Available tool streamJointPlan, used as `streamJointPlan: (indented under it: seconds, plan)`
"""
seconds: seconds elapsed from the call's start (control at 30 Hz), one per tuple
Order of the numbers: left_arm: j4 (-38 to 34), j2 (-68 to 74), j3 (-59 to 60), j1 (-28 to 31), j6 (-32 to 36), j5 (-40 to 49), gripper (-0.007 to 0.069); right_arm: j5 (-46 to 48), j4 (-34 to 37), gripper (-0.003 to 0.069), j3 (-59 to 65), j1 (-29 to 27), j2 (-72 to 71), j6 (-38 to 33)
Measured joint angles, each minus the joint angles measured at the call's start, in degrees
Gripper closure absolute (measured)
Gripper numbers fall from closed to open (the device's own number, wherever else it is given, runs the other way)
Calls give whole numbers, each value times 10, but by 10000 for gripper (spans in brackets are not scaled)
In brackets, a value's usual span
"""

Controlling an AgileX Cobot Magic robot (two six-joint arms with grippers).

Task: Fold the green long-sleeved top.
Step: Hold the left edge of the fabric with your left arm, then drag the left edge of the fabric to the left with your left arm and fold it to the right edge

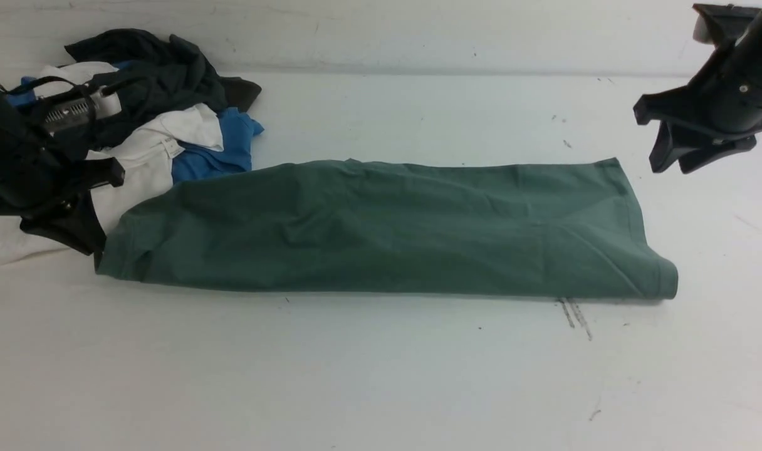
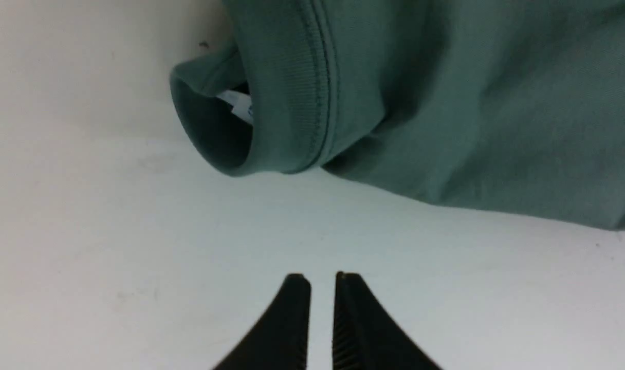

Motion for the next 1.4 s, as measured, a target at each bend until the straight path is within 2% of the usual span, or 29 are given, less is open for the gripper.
streamJointPlan:
  seconds: [0.1,0.17,0.3,0.33,0.4,0.5,0.67,0.73,0.83,0.87,0.93,1.0,1.1,1.27,1.4]
  plan:
    - [1,11,0,0,0,-21,440,-2,2,416,1,0,1,0]
    - [1,15,0,0,0,-30,397,-2,4,416,1,0,1,0]
    - [-1,25,0,0,-2,-79,188,-4,4,416,1,0,12,0]
    - [-1,26,0,0,-2,-82,181,-4,4,416,1,0,13,0]
    - [-11,39,0,0,-2,-91,109,-4,5,416,1,0,22,0]
    - [-24,59,0,0,-2,-91,69,-4,6,416,1,0,31,0]
    - [-36,98,0,0,0,-98,61,-6,6,416,1,0,36,0]
    - [-44,107,0,0,0,-98,63,-6,6,416,1,0,36,0]
    - [-61,109,-1,0,2,-98,166,-7,8,416,1,0,36,0]
    - [-66,110,-1,0,2,-96,258,-7,8,416,1,0,36,0]
    - [-68,112,-1,0,2,-90,340,-7,9,416,1,0,36,0]
    - [-63,112,-1,0,5,-64,524,-7,9,416,1,0,35,1]
    - [-27,97,3,0,7,-29,578,-9,9,421,12,0,21,1]
    - [80,-5,47,0,0,-15,578,-11,-26,456,81,0,-56,1]
    - [128,-101,86,0,-4,-8,578,-11,-47,482,138,0,-118,1]
